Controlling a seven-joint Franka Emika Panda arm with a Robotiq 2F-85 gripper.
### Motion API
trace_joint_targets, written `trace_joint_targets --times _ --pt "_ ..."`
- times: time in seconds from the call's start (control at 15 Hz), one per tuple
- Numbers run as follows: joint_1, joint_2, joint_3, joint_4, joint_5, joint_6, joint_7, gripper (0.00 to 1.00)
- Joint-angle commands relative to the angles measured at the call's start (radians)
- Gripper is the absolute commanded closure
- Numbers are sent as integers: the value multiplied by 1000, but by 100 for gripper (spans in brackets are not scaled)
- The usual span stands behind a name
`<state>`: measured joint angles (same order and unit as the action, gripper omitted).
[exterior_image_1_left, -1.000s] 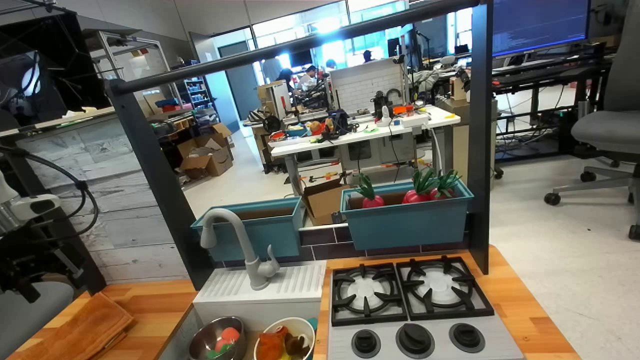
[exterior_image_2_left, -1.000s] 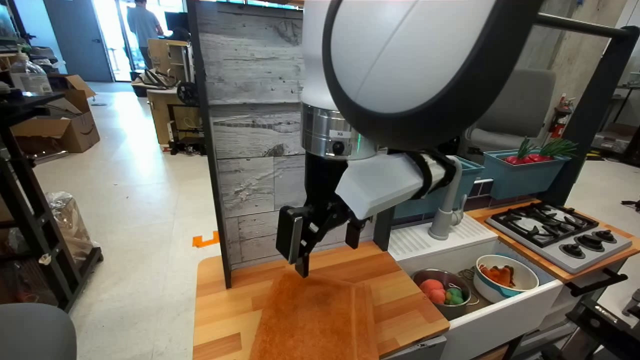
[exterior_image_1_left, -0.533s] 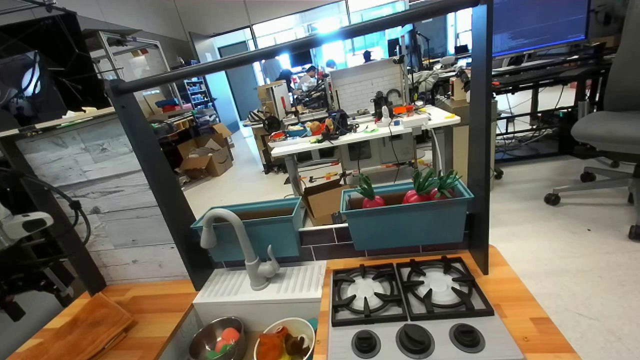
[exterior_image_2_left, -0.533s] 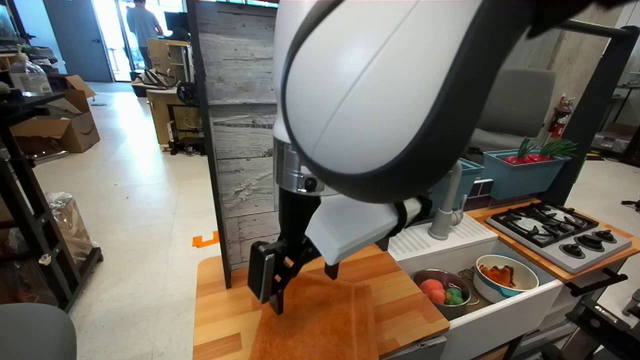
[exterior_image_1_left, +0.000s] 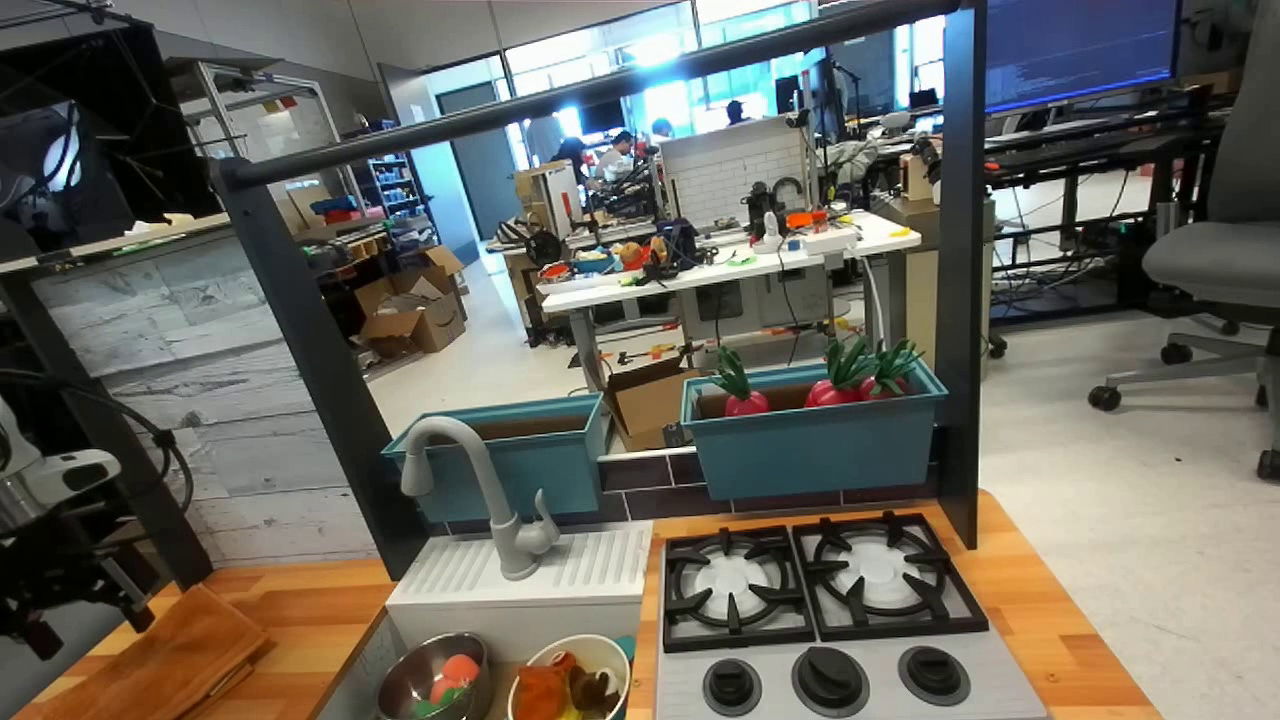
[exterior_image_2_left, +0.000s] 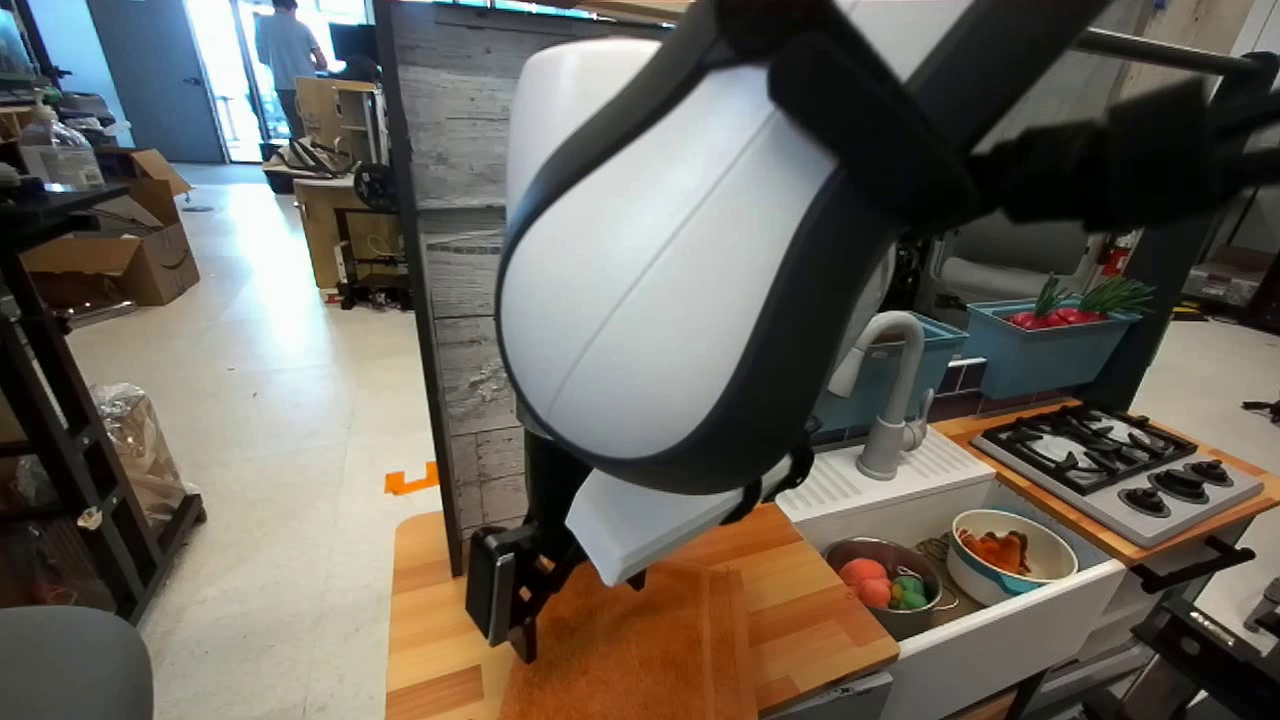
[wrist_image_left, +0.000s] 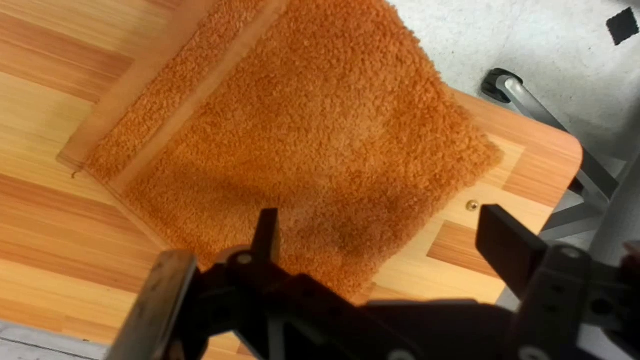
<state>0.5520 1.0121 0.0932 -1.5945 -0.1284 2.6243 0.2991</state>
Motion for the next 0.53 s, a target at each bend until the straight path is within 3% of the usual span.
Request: trace_joint_targets --times 0.0,0.33,0.4,0.47 --pt "1 41 1 31 8 -4 -19 0" --pt "4 149 -12 123 14 4 -8 0" --pt "6 104 -13 62 10 1 -8 0" --pt "6 124 -15 81 11 2 -8 0"
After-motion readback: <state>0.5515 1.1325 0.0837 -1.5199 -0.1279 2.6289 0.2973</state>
